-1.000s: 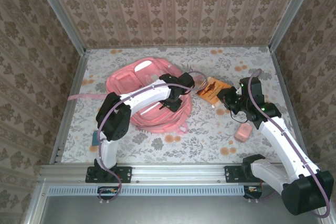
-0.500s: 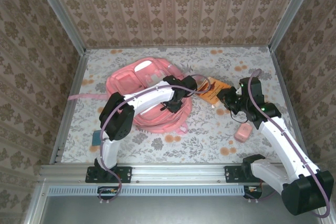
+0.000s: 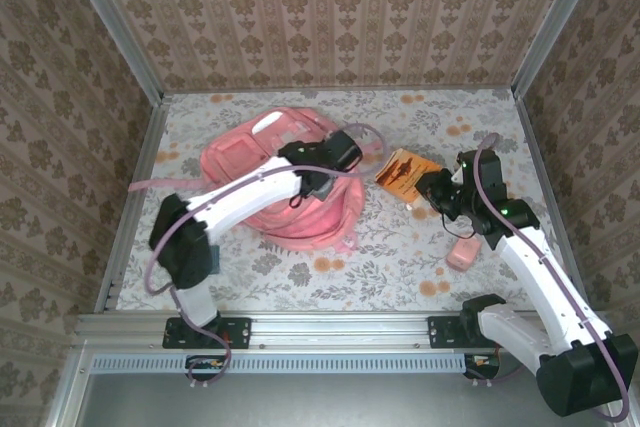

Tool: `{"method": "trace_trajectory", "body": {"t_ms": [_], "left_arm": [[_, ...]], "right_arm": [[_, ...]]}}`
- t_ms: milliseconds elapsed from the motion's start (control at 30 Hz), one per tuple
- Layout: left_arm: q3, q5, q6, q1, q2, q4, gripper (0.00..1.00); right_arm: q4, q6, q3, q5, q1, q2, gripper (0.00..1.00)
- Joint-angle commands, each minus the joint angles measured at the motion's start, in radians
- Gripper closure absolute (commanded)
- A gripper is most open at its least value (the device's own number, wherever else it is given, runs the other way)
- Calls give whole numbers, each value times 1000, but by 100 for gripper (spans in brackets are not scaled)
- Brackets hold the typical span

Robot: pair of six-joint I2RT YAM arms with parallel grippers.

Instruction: Pack the student bag

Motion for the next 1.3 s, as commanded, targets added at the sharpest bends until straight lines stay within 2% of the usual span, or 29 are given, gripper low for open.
{"method": "trace_trajectory", "body": {"t_ms": [0,200,300,700,867,1067,1267], "left_arm": [[-39,-78,22,3,-135,179,93],[-77,96,1,44,-242,312,93],[-84,146,-20,55,-262,362,94],[-76,180,-56,65,-261,421,99],[-91,213,-68,70,-250,420,100],[-99,218,-73,77,-233,422,100],[-110,234,-89,92,-227,425,100]], "right_arm": [[67,-61,-5,-64,-5,-34,91],[204,-87,-29,-246,0,-45,89],[229,-85,-33,-282,14,-42,89],[336,44,-120,-213,132,35,90],[516,106,-125,-239,170,114,90],[779,208,-130,-158,240,264,92],[971,267,-85,-62,304,460,92]]}}
